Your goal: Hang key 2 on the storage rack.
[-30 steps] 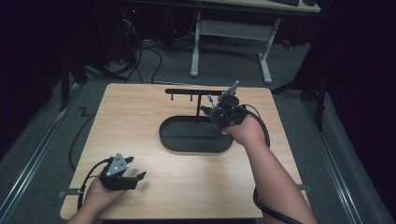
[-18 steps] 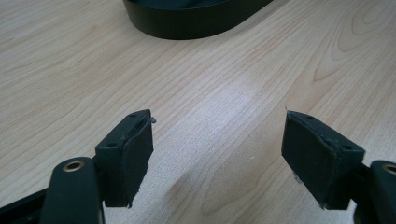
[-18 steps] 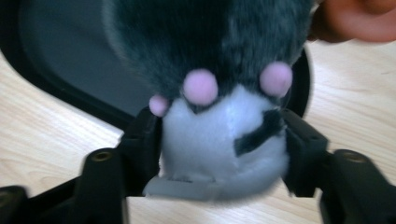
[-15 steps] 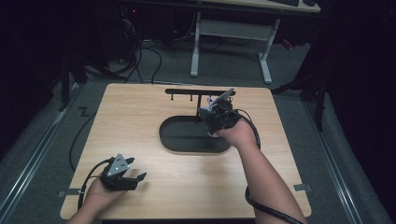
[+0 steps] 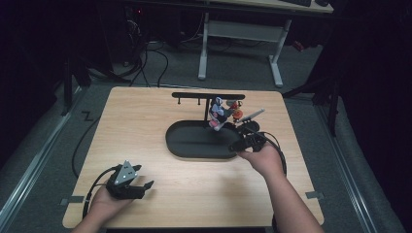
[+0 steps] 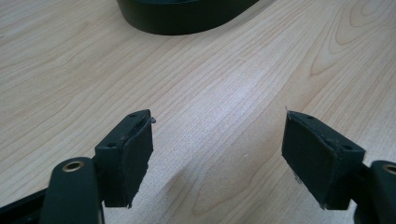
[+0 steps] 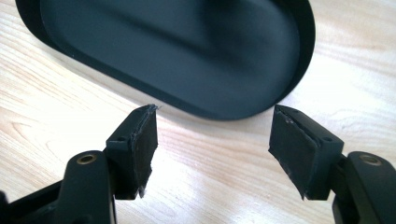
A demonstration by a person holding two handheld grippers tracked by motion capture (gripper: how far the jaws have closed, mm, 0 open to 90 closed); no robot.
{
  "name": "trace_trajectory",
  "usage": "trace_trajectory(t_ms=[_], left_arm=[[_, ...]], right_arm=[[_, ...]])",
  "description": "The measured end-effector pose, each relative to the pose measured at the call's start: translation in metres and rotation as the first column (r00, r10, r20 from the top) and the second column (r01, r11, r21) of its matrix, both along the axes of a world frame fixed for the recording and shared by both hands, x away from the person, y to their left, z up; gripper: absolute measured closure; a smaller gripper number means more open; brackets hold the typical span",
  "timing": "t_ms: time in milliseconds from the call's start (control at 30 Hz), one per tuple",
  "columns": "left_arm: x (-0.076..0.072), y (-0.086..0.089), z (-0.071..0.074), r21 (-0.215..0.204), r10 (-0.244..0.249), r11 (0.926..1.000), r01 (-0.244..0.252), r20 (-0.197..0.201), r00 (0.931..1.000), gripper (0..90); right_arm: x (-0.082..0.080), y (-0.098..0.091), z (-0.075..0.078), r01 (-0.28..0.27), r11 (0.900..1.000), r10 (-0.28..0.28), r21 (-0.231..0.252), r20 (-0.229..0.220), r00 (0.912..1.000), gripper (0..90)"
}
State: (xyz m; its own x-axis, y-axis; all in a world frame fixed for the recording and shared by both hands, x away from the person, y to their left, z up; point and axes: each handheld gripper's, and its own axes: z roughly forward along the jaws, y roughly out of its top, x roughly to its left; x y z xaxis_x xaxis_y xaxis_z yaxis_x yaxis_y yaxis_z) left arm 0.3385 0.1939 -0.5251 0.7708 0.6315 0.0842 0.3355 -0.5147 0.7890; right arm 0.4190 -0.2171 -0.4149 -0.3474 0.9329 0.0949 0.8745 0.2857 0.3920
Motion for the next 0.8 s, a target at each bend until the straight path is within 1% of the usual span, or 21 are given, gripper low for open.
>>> trace_trajectory(t_ms=[33,67,233,300,400,467,500,533,567,600,633,667,767,800], left_arm=[[0.0,0.0,0.0,-0.002,0.0,1.0,0.0,-0.002,1.0,25.2],[0.0,0.0,0.0,-0.001,0.0,1.0,0.0,-0.004,1.0,25.2],[-0.001,-0.001,-0.001,0.002,0.001,1.0,-0.001,-0.007,1.0,25.2],[-0.001,-0.002,-0.002,0.004,-0.001,1.0,0.001,-0.008,1.0,25.2],[-0.001,-0.003,-0.003,0.008,-0.004,1.0,0.004,-0.012,0.9999,25.2],[-0.001,-0.003,-0.003,0.01,-0.004,0.9999,0.004,-0.013,0.9999,25.2],[-0.001,-0.003,-0.003,0.011,-0.004,0.9999,0.004,-0.015,0.9999,25.1],[-0.002,-0.003,-0.003,0.011,-0.004,0.9999,0.004,-0.014,0.9999,25.1],[-0.002,-0.003,-0.003,0.011,-0.004,0.9999,0.004,-0.014,0.9999,25.1],[-0.002,-0.004,-0.003,0.011,-0.004,0.9999,0.004,-0.015,0.9999,25.1],[-0.002,-0.004,-0.003,0.011,-0.005,0.9999,0.005,-0.015,0.9999,25.1],[-0.002,-0.004,-0.003,0.011,-0.007,0.9999,0.007,-0.016,0.9999,25.1],[-0.003,-0.004,-0.003,0.007,-0.012,0.9999,0.012,-0.016,0.9998,25.0],[-0.003,-0.005,-0.003,0.006,-0.014,0.9999,0.014,-0.014,0.9998,25.0]], right_arm=[[0.0,0.0,0.0,0.0,1.0,0.0,0.0,0.0,1.0,32.9],[-0.004,-0.002,-0.004,0.001,1.0,-0.001,0.008,0.013,0.9999,32.9],[-0.025,-0.009,-0.026,-0.01,0.9999,0.01,-0.001,0.085,0.9963,31.9],[-0.034,-0.011,-0.036,-0.017,0.9998,0.018,-0.008,0.133,0.991,31.4],[-0.048,-0.013,-0.05,-0.02,0.9998,0.021,-0.007,0.186,0.9824,30.7],[-0.057,-0.014,-0.06,-0.02,0.9998,0.018,0.007,0.218,0.9758,30.2],[-0.06,-0.015,-0.063,-0.016,0.9997,0.011,0.018,0.223,0.9747,30.1],[-0.069,-0.017,-0.073,-0.005,0.9986,-0.008,0.053,0.248,0.9687,29.8],[-0.069,-0.017,-0.073,-0.005,0.9986,-0.008,0.053,0.248,0.9687,29.8],[-0.078,-0.019,-0.081,-0.008,0.9979,-0.01,0.064,0.276,0.9612,29.3],[-0.078,-0.019,-0.081,-0.008,0.9979,-0.01,0.064,0.276,0.9612,29.3],[-0.083,-0.019,-0.085,0.0,0.9978,-0.019,0.066,0.29,0.9569,29.0],[-0.099,-0.02,-0.096,0.012,0.9963,-0.041,0.086,0.343,0.9383,27.8],[-0.106,-0.02,-0.099,0.016,0.995,-0.052,0.099,0.37,0.9277,27.5]])
